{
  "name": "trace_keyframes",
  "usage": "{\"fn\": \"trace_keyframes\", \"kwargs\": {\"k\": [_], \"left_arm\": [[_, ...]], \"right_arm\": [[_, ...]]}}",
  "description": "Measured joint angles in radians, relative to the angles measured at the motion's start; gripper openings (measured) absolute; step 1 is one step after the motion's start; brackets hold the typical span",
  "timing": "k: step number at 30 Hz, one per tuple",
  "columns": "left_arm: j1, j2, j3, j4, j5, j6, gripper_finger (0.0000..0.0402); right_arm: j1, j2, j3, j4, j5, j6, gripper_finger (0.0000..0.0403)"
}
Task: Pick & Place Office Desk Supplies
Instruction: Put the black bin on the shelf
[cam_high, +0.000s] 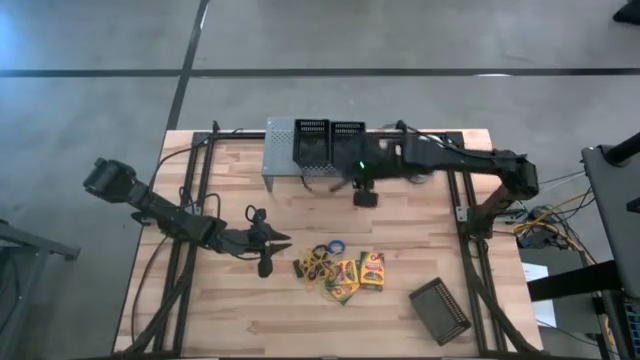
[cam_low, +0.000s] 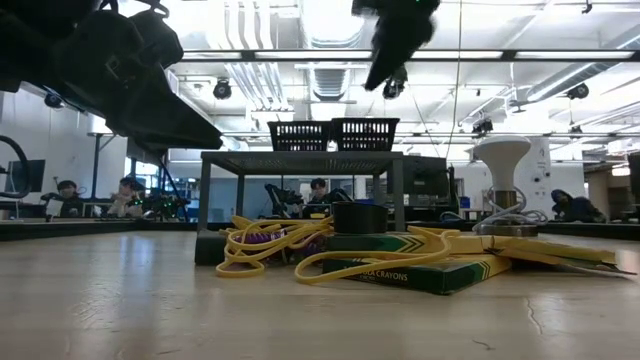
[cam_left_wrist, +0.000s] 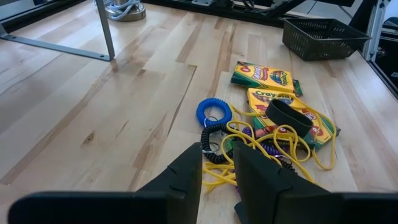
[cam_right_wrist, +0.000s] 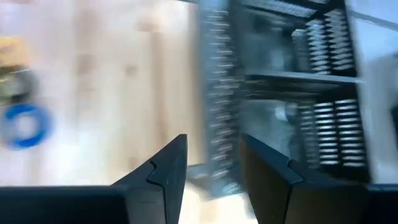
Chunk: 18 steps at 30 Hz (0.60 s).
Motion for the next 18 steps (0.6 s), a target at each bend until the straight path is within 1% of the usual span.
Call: {"fn": "trace_keyframes", "kwargs": {"k": [3,5,9,11,13,15,18], "left_arm": [[0.000,0.000,0.000,0.000,0.000,0.000,0.0098],[0.000,0.000,0.000,0.000,0.000,0.000,0.0098],[0.000,0.000,0.000,0.028,0.000,0.000,0.0098],[0.001,0.001,0.000,0.075,0.000,0.005,0.0098],[0.001,0.017,0.001,0.154,0.000,0.038,0.0098],[0.001,0.044,0.006,0.231,0.009,0.083,0.0098],[0.003,0.097,0.042,0.274,0.012,0.130,0.0098]], "right_arm": [[0.121,-0.059,-0.061,-0.014,0.013,0.087,0.0121],[0.213,-0.104,-0.128,0.001,0.060,0.152,0.0113],[0.392,-0.190,-0.319,0.082,0.218,0.293,0.0100],[0.467,-0.228,-0.433,0.154,0.311,0.369,0.0094],[0.519,-0.267,-0.544,0.226,0.381,0.431,0.0088],[0.556,-0.299,-0.635,0.269,0.388,0.486,0.0084],[0.575,-0.346,-0.722,0.279,0.301,0.583,0.0079]]}}
